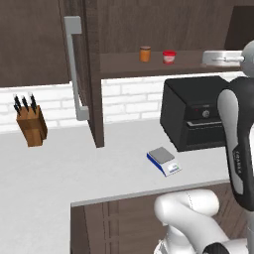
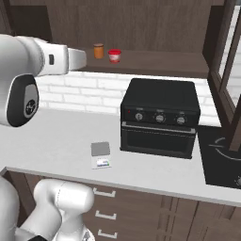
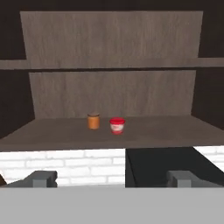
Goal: Pick the jam and place it on the digital scale for weighing, and close the cabinet.
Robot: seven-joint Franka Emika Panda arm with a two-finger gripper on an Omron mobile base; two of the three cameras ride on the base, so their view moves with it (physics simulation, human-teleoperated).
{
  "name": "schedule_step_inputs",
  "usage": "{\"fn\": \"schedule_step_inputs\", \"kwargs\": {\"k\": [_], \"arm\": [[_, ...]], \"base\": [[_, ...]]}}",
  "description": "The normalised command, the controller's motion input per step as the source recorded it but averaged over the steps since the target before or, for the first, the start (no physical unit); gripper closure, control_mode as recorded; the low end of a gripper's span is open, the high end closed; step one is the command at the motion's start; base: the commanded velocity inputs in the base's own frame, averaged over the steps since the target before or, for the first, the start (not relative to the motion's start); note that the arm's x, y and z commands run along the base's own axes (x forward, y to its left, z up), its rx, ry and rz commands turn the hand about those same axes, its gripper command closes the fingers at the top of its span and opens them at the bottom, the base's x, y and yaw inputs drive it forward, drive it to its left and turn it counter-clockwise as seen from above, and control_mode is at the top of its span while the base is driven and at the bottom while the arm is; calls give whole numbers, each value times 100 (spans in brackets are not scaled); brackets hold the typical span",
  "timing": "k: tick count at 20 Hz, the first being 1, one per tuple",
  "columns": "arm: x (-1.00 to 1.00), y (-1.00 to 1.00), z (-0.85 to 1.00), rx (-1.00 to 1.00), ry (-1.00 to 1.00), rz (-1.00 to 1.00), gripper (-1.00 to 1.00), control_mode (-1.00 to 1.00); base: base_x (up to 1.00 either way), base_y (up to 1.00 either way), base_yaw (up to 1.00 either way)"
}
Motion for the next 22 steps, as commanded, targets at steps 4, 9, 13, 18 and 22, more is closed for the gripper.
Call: {"fn": "schedule_step_inputs", "kwargs": {"k": [4, 9, 13, 18, 22], "arm": [[39, -30, 0, 15, 0, 0, -100, -100], [70, -6, -9, 7, 2, 0, -100, -100], [73, 0, -33, 0, 10, 0, -100, -100], [79, 0, -39, 0, 10, 0, -100, -100], [70, 0, -20, 0, 5, 0, -100, -100]], "base": [[0, 0, 0], [0, 0, 0], [0, 0, 0], [0, 0, 0], [0, 0, 0]]}}
